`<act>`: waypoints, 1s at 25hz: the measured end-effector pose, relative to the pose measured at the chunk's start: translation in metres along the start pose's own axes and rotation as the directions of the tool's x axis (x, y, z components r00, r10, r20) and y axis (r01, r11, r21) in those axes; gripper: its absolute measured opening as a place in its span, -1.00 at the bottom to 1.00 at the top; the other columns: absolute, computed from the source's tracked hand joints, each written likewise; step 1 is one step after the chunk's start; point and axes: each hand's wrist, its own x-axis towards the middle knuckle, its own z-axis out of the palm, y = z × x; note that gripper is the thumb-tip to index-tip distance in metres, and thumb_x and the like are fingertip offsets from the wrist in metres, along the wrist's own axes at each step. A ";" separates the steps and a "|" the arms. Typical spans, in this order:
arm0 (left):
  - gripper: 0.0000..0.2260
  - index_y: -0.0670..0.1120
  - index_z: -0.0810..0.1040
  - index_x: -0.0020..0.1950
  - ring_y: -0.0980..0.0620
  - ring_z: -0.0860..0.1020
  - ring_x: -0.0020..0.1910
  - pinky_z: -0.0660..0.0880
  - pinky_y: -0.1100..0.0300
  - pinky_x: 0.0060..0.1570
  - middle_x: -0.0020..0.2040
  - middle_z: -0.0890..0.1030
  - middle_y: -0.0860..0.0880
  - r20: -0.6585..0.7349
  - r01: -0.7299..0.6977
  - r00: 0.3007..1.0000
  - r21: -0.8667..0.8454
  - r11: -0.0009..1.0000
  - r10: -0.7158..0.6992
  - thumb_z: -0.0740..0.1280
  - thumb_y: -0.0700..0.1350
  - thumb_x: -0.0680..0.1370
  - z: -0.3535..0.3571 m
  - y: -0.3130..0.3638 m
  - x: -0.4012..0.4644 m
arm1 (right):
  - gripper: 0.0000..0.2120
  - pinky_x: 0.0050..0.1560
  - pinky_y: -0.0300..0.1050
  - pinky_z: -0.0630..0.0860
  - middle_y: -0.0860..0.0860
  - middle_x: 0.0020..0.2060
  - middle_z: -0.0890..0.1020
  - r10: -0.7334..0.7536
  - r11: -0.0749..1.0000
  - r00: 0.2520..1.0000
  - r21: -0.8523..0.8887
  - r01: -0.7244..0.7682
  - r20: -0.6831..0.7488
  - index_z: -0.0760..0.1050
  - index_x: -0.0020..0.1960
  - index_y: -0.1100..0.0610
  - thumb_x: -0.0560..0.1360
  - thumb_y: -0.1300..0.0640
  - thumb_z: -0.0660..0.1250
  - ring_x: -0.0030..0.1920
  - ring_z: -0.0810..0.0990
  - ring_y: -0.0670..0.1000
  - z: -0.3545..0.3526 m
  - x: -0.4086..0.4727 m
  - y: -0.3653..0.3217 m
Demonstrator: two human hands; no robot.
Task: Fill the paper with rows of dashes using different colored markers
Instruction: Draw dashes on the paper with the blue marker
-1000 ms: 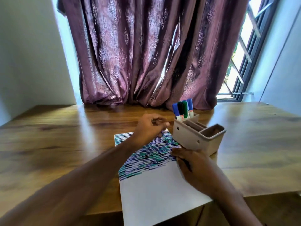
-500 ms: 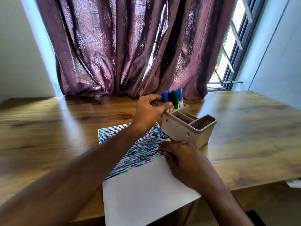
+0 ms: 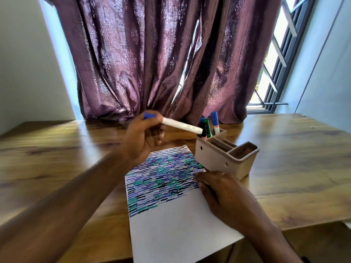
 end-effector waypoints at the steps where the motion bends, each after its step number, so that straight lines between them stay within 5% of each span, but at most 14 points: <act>1: -0.87 -0.08 0.56 -0.16 0.00 0.47 -0.45 0.37 0.21 -0.44 -0.35 0.57 -0.11 0.077 0.063 0.995 0.025 0.998 -0.065 0.48 -0.13 0.39 -0.012 -0.005 -0.012 | -0.67 0.14 -0.43 0.42 -0.23 0.24 0.58 -0.012 1.000 1.000 -0.014 0.011 -0.010 0.47 0.29 -0.13 0.61 -0.08 0.08 0.13 0.58 -0.21 -0.002 0.000 -0.001; 3: -0.71 -0.12 0.60 -0.10 -0.02 0.51 -0.37 0.47 0.22 -0.41 -0.28 0.61 -0.18 0.212 0.160 0.961 0.093 0.983 -0.177 0.61 -0.08 0.29 -0.027 -0.016 -0.030 | -0.61 0.16 -0.42 0.40 -0.18 0.27 0.57 -0.025 0.998 1.000 -0.051 0.025 -0.004 0.43 0.36 -0.10 0.60 -0.11 0.05 0.15 0.58 -0.19 -0.006 0.003 -0.007; 6: -0.83 -0.16 0.62 -0.05 0.00 0.56 -0.33 0.46 0.25 -0.37 -0.20 0.68 -0.18 0.331 0.070 0.926 0.316 0.946 -0.179 0.52 -0.17 0.41 -0.022 -0.023 -0.038 | -0.60 0.16 -0.30 0.54 -0.17 0.25 0.57 -0.051 0.999 0.999 0.006 0.051 -0.016 0.39 0.38 -0.04 0.60 -0.15 0.11 0.14 0.57 -0.18 -0.009 0.020 -0.014; 8: -0.87 -0.25 0.63 -0.01 0.01 0.61 -0.31 0.51 0.27 -0.31 -0.18 0.69 -0.17 0.394 -0.096 0.910 0.504 0.858 -0.129 0.47 -0.25 0.48 -0.013 -0.024 -0.037 | -0.60 0.00 -0.34 0.59 -0.24 0.09 0.61 0.044 0.967 0.994 0.256 -0.016 -0.104 0.48 0.29 -0.01 0.54 -0.17 0.22 0.04 0.60 -0.22 -0.008 0.032 -0.023; 10: -0.85 -0.28 0.64 0.05 -0.06 0.62 -0.27 0.59 0.16 -0.22 -0.14 0.69 -0.24 0.454 -0.182 0.884 0.553 0.813 -0.110 0.43 -0.27 0.51 -0.009 -0.026 -0.038 | -0.71 -0.18 -0.23 0.63 -0.16 -0.11 0.71 0.204 0.814 0.970 0.574 -0.092 -0.133 0.62 0.07 0.07 0.48 -0.09 0.32 -0.08 0.68 -0.13 -0.003 0.041 -0.028; 13: -0.88 -0.22 0.65 0.06 -0.04 0.57 -0.30 0.57 0.15 -0.26 -0.16 0.68 -0.18 0.509 -0.173 0.845 0.552 0.815 -0.165 0.37 -0.27 0.55 -0.007 -0.025 -0.042 | -0.83 -0.32 -0.22 0.58 0.01 -0.29 0.73 0.283 0.662 0.949 0.744 -0.091 -0.136 0.63 -0.14 0.18 0.48 0.07 0.38 -0.24 0.72 -0.01 0.004 0.042 -0.028; 20: -0.74 -0.46 0.51 0.03 0.08 0.35 -0.49 0.30 0.25 -0.47 -0.29 0.63 -0.12 0.678 0.204 0.508 0.505 0.839 -0.531 0.34 -0.22 0.54 -0.019 -0.004 -0.023 | -0.93 -0.39 -0.37 0.51 -0.18 -0.32 0.66 -0.005 0.780 0.957 0.598 0.184 -0.289 0.55 -0.19 0.07 0.43 0.15 0.43 -0.29 0.66 -0.08 0.006 0.028 -0.038; 25: -0.81 -0.33 0.56 -0.02 0.16 0.35 -0.55 0.26 0.30 -0.53 -0.30 0.62 -0.13 0.692 0.340 0.386 0.508 0.791 -0.610 0.39 -0.18 0.52 -0.026 0.001 -0.021 | -0.90 -0.45 -0.34 0.47 -0.03 -0.32 0.69 -0.117 0.819 0.929 0.495 0.291 -0.352 0.56 -0.19 0.06 0.45 0.09 0.47 -0.37 0.63 -0.07 0.008 0.029 -0.046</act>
